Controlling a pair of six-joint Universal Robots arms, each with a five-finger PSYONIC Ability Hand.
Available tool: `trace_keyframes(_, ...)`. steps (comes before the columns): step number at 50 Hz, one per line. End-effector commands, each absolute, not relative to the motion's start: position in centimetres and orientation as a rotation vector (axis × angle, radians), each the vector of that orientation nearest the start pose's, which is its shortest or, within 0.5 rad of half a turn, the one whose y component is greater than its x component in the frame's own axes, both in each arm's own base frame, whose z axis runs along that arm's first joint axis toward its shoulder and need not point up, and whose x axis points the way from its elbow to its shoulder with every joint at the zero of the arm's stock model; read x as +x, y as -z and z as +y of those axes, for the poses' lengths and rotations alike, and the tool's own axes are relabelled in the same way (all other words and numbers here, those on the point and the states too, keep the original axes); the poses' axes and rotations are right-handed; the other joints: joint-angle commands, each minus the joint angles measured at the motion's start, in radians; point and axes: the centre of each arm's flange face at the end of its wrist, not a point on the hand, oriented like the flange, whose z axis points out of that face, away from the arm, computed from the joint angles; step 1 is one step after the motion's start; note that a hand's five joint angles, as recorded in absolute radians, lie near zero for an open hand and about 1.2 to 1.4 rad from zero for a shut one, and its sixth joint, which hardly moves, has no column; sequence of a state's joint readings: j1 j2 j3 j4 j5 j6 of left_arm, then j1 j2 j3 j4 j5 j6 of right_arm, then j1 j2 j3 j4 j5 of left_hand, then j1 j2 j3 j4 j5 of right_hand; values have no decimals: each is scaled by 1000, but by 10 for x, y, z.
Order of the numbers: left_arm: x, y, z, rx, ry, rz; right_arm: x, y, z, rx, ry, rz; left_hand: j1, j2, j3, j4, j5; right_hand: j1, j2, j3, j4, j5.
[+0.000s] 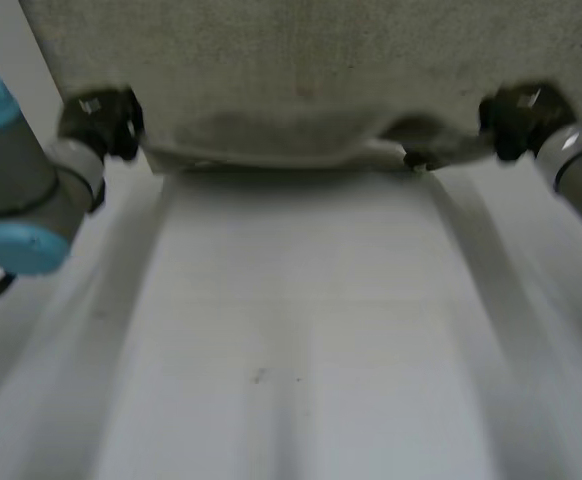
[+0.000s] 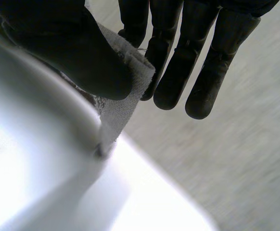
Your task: Fold the towel.
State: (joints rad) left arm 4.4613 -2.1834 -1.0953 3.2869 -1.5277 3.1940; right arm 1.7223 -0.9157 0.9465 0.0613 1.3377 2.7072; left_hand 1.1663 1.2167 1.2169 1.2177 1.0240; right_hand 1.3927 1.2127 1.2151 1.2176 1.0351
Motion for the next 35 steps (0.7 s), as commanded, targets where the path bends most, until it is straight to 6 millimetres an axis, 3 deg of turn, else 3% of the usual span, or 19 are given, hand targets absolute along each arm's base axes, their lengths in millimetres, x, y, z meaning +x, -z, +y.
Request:
trace_keyframes(1, -240, -159, -376, 549, 2136, 2447, 216, -170, -403, -991, 1877, 2321, 230, 180, 179, 179, 198, 4, 184, 181, 179, 187)
trace_keyframes(4, -234, -142, -366, 610, 2028, 2471, 214, -163, -396, -995, 1832, 2347, 230, 180, 179, 179, 198, 4, 184, 181, 179, 187)
trace_keyframes(7, -219, -137, -354, 631, 1926, 2490, 207, -176, -388, -984, 1839, 2357, 230, 180, 179, 179, 198, 4, 184, 181, 179, 187)
trace_keyframes(8, -213, -145, -346, 640, 1905, 2482, 203, -189, -382, -987, 1868, 2352, 230, 180, 179, 179, 198, 4, 184, 181, 179, 187)
trace_keyframes(9, -213, -145, -346, 640, 1905, 2482, 203, -189, -382, -987, 1868, 2352, 230, 180, 179, 179, 198, 4, 184, 181, 179, 187)
trace_keyframes(11, -202, -162, -326, 647, 1868, 2478, 195, -209, -364, -1044, 1894, 2362, 230, 180, 179, 179, 198, 4, 184, 181, 179, 187)
trace_keyframes(14, -197, -167, -314, 652, 1837, 2487, 191, -217, -352, -1085, 1885, 2383, 230, 180, 179, 179, 198, 4, 184, 181, 179, 187)
trace_keyframes(16, -188, -182, -286, 657, 1789, 2501, 177, -234, -323, -1179, 1804, 2466, 230, 180, 179, 179, 198, 4, 184, 181, 179, 187)
trace_keyframes(17, -188, -182, -286, 657, 1789, 2501, 177, -234, -323, -1180, 1803, 2467, 230, 180, 179, 179, 198, 4, 184, 181, 179, 187)
trace_keyframes(19, -178, -208, -252, 670, 1769, 2481, 160, -244, -290, -1288, 1631, 2577, 230, 180, 179, 179, 198, 4, 184, 181, 179, 187)
trace_keyframes(24, -166, -229, -221, 739, 1721, 2420, 143, -260, -261, -1409, 1546, 2638, 230, 180, 179, 179, 198, 4, 184, 181, 179, 187)
trace_keyframes(31, -162, -234, -227, 810, 1733, 2391, 140, -273, -278, -1370, 1814, 2578, 230, 180, 179, 179, 198, 4, 184, 181, 179, 187)
trace_keyframes(33, -164, -230, -233, 828, 1731, 2409, 140, -270, -287, -1338, 1852, 2566, 230, 180, 179, 179, 198, 4, 184, 181, 179, 187)
trace_keyframes(35, -172, -212, -256, 857, 1703, 2452, 140, -249, -314, -1265, 1852, 2565, 230, 180, 179, 179, 198, 4, 184, 181, 179, 187)
